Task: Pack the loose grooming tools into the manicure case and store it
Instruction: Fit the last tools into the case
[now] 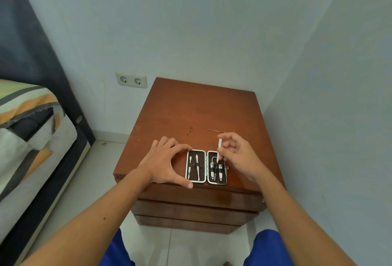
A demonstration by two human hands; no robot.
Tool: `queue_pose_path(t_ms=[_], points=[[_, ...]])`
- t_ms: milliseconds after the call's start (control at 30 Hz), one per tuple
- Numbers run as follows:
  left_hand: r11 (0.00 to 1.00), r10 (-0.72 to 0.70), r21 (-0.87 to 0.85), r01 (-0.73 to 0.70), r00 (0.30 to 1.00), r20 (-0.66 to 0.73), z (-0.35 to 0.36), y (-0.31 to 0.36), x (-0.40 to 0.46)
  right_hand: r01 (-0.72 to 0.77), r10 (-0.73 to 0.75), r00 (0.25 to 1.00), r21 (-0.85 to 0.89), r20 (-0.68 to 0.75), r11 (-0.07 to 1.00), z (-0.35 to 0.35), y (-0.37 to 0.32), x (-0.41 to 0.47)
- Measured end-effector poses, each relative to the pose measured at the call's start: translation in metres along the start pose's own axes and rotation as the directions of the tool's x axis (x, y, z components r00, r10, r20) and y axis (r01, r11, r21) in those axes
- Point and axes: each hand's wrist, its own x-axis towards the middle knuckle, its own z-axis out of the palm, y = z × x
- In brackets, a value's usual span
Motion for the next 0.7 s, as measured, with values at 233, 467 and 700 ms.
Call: queue_pose_path(t_ms=[233, 467, 700], points=[[1.000, -0.006, 0.019, 0.006, 1.000, 0.003, -0.001, 0.002, 0.000, 0.029, -0.031, 0.999, -0.069, -0.024, 0.997, 0.024, 0.001, 0.016], [1.000, -0.002, 0.016, 0.002, 1.000, 0.006, -0.002, 0.002, 0.000, 0.045, -0.062, 0.996, -0.240, -0.063, 0.970, 0.034, 0.008, 0.028], [1.000, -0.002, 0.020, 0.002, 1.000, -0.004, -0.003, 0.003, -0.001, 0.116, -0.105, 0.993, -0.500, 0.049, 0.858, 0.034, 0.006, 0.026]])
